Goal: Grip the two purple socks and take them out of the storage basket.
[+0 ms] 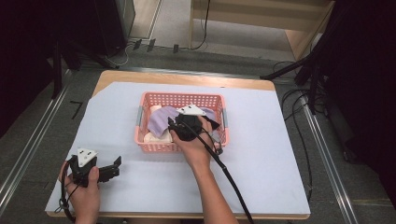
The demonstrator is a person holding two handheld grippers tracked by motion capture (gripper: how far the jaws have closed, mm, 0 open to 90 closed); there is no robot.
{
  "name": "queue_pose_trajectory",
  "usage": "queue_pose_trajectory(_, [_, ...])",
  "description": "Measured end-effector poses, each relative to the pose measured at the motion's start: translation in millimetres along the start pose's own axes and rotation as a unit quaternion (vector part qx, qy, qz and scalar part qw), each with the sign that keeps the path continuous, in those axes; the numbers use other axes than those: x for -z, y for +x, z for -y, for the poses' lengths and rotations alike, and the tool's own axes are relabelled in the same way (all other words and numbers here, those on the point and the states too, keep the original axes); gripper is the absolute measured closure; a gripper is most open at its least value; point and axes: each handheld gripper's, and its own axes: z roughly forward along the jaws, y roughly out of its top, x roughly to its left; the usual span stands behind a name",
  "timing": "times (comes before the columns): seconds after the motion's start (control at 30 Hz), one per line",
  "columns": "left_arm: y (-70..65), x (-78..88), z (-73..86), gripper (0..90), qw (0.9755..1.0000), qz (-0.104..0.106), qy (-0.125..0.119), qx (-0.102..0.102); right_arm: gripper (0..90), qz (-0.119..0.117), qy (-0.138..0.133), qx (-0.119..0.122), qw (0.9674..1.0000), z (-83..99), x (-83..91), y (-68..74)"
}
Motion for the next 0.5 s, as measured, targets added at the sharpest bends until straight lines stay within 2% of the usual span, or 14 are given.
queue_pose_trajectory(0.1, [-0.4,3.1,1.5,0.6,0.9998,0.01,-0.014,-0.007,55.3,-0.004,0.016,-0.003,0.9999,-0.3,-9.8,7.0])
queue_pose_trajectory(0.17, [0.4,5.0,2.7,0.5,0.9995,0.016,-0.027,-0.002,55.3,-0.005,0.024,-0.004,0.9997,-0.8,-16.6,12.7])
queue_pose_trajectory(0.37, [3.4,6.8,3.7,0.6,0.999,0.025,-0.036,0.006,54.1,0.006,0.054,-0.001,0.9985,-2.8,-35.0,27.3])
queue_pose_trajectory(0.47, [3.6,6.6,3.5,0.6,0.999,0.027,-0.034,0.005,53.2,0.021,0.093,-0.002,0.9954,-1.9,-44.3,27.2])
queue_pose_trajectory(0.5, [3.6,6.6,3.5,0.6,0.999,0.027,-0.034,0.005,53.0,0.019,0.109,-0.005,0.9939,-2.0,-46.3,27.2])
